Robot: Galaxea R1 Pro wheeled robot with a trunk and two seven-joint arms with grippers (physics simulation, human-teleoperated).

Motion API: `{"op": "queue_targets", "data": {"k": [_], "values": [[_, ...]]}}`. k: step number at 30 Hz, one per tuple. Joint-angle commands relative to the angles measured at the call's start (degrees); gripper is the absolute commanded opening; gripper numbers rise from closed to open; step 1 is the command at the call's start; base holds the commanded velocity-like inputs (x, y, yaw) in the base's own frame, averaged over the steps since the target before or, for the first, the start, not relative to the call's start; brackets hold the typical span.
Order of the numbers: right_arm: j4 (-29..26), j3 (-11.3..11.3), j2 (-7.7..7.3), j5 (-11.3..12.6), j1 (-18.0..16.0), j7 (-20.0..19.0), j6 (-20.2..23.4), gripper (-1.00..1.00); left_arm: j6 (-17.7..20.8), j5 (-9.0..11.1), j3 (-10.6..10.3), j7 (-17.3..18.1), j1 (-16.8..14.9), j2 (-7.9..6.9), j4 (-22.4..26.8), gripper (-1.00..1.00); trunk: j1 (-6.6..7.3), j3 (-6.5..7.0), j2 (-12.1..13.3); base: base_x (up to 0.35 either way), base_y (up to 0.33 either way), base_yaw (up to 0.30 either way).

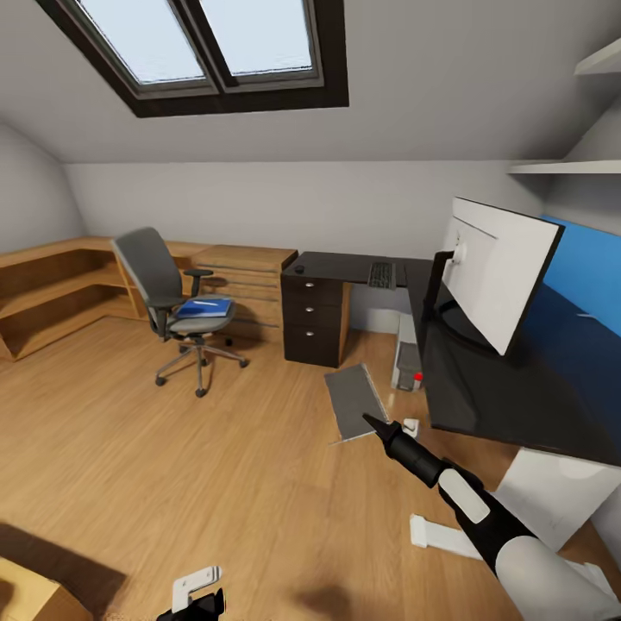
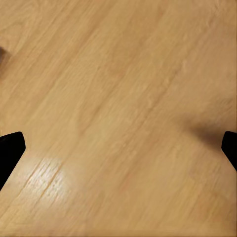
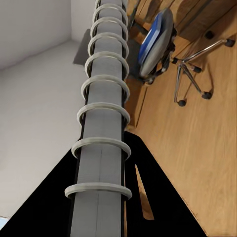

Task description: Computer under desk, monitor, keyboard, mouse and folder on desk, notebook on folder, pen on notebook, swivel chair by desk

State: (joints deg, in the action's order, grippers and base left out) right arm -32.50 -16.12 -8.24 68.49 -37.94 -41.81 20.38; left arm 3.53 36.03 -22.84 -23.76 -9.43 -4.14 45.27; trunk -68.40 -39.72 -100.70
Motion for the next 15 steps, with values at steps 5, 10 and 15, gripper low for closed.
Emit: {"op": "queue_targets", "data": {"k": [5, 10, 15], "values": [[0.2, -0.2, 1.0, -1.7, 0.0, 1.3, -0.6, -1.0, 0.1, 0.2, -0.4, -0.4, -0.1, -0.08, 0.1, 1.0, 0.01, -0.05, 0.0, 0.0, 0.245, 0.157], [0.3, -0.3, 1.86, -3.8, 0.0, 7.4, -4.8, -1.0, 0.1, 0.2, -0.4, -0.4, -0.1, -0.08, 0.1, 1.0, 0.01, -0.05, 0.0, 0.0, 0.192, 0.027], [0.3, -0.2, 4.07, -5.7, 0.0, 12.9, -8.2, -1.0, 0.2, 0.2, -0.4, -0.4, -0.1, -0.08, 0.1, 1.0, 0.01, -0.05, 0.0, 0.0, 0.051, 0.006]]}}
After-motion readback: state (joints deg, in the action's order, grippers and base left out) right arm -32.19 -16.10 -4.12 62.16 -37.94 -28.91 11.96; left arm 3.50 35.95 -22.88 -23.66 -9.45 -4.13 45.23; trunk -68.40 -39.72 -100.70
